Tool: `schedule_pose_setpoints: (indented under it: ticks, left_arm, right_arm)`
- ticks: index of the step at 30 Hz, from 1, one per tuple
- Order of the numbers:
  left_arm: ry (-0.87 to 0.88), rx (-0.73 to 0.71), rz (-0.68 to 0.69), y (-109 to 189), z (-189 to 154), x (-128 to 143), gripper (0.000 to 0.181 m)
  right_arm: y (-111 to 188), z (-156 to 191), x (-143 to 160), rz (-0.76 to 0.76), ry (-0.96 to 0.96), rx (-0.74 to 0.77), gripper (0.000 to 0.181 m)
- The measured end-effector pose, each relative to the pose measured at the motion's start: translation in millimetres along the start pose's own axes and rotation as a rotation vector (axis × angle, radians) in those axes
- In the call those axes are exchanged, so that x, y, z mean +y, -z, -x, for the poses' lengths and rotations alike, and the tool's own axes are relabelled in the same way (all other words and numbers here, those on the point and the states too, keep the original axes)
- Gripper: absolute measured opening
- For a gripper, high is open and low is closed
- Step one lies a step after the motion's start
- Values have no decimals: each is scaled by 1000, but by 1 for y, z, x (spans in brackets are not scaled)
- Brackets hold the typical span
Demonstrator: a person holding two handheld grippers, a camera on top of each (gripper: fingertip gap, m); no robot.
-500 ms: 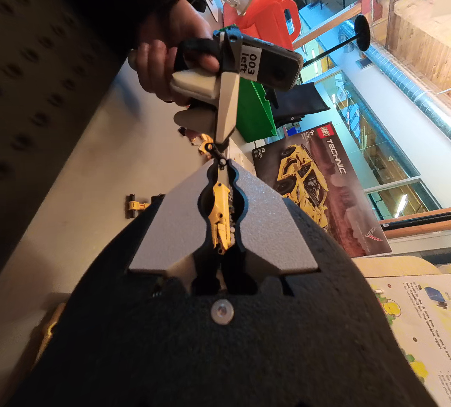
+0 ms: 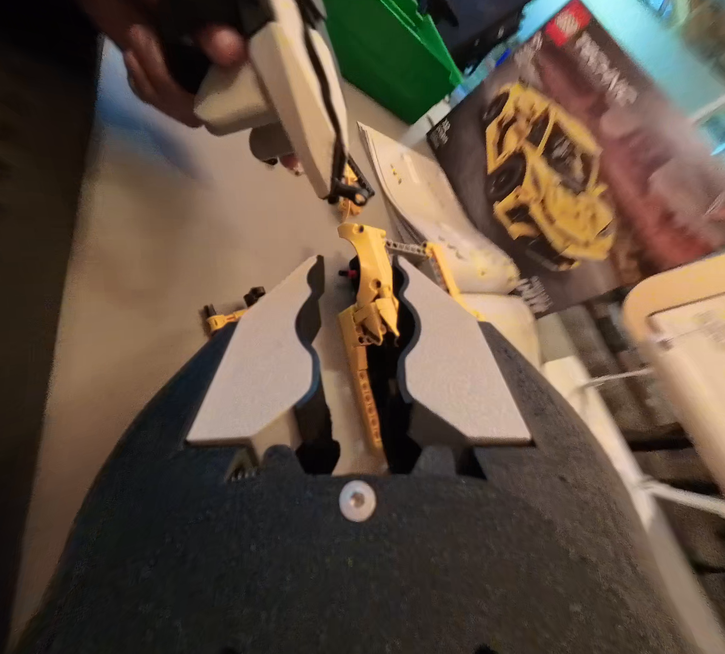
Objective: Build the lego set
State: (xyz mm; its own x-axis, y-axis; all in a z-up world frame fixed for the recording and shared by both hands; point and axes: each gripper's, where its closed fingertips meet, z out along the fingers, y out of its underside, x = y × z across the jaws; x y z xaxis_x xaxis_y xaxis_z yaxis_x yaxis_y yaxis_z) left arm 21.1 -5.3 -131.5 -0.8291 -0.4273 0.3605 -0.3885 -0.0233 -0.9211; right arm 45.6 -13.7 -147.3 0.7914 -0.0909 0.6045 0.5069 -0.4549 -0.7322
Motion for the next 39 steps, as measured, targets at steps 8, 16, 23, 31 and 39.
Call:
schedule_pose_setpoints:
  ticks: [8,16,23,31,39]
  left_arm:
    - [-569,-386,-62,6,17,-23,9]
    - [-956,-521,48,-9,10,-13,9]
    - [-941,-487,61,-13,7,-8,10]
    - [-910,-491,82,-14,10,-5,10]
    - [-489,-190,-34,-13,-16,-11,9]
  right_arm:
    - [2,-11,-5,-76,-733,-285,27]
    - [6,-11,-30,-222,-1067,-499,19]
    - [8,-6,-31,-217,-1066,-548,10]
    - [6,-5,-25,-187,-1067,-543,7]
    - [13,-8,-33,-255,-941,-540,26]
